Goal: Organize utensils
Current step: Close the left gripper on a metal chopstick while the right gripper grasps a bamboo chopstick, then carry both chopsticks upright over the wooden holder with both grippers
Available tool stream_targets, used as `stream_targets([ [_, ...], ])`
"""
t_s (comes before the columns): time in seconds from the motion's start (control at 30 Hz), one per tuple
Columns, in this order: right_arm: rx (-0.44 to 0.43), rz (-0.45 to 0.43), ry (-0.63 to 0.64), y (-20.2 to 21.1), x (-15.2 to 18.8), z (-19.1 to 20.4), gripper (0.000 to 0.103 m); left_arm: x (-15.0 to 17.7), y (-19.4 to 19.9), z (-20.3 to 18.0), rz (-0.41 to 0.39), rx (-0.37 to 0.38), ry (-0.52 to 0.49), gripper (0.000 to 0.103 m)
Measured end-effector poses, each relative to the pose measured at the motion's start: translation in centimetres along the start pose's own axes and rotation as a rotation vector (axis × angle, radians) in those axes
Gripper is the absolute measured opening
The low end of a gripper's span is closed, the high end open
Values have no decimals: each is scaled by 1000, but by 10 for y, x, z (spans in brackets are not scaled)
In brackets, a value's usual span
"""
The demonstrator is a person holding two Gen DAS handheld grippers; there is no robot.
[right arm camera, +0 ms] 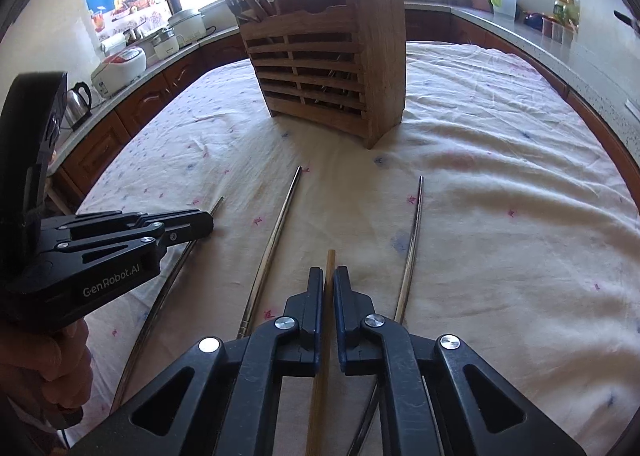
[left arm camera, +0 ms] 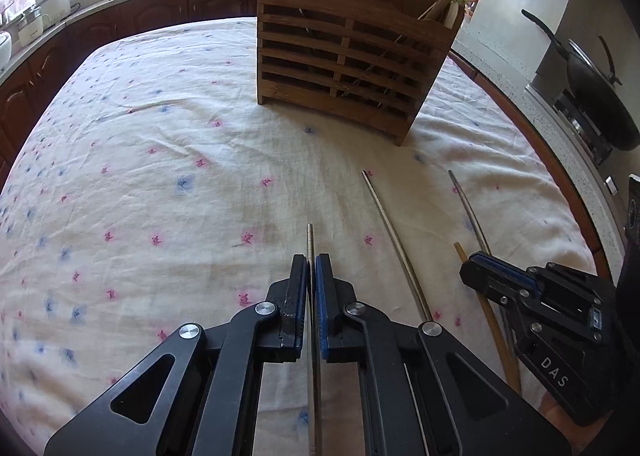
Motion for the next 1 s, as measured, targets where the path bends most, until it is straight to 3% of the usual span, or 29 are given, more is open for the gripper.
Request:
stream_targets([
  [0.23, -78, -73, -78, 35, -11, -2, 5, -5, 45, 8, -73, 80, 43, 4],
  [0.47, -120, -202, -93, 90, -31, 3, 5, -12, 96, 16, -172, 140, 81, 4],
  [0.77, -124, -335, -69, 141, -54, 12, 5, -28, 148, 24, -292, 180, 87, 4],
  [1.0, -119, -394, -52, 158, -67, 15, 5, -38, 166, 26, -347, 175, 78, 4],
])
Point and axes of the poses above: each gripper's, at about its wrist camera, not at the fingertips, and y roughly against the way its jaws point, z to its left, x to its underside, the point moved 2 cm from there along -y, roughly the way its jaws point, and after that the axes turned 4 degrees about -x, right-handed, at the moved point
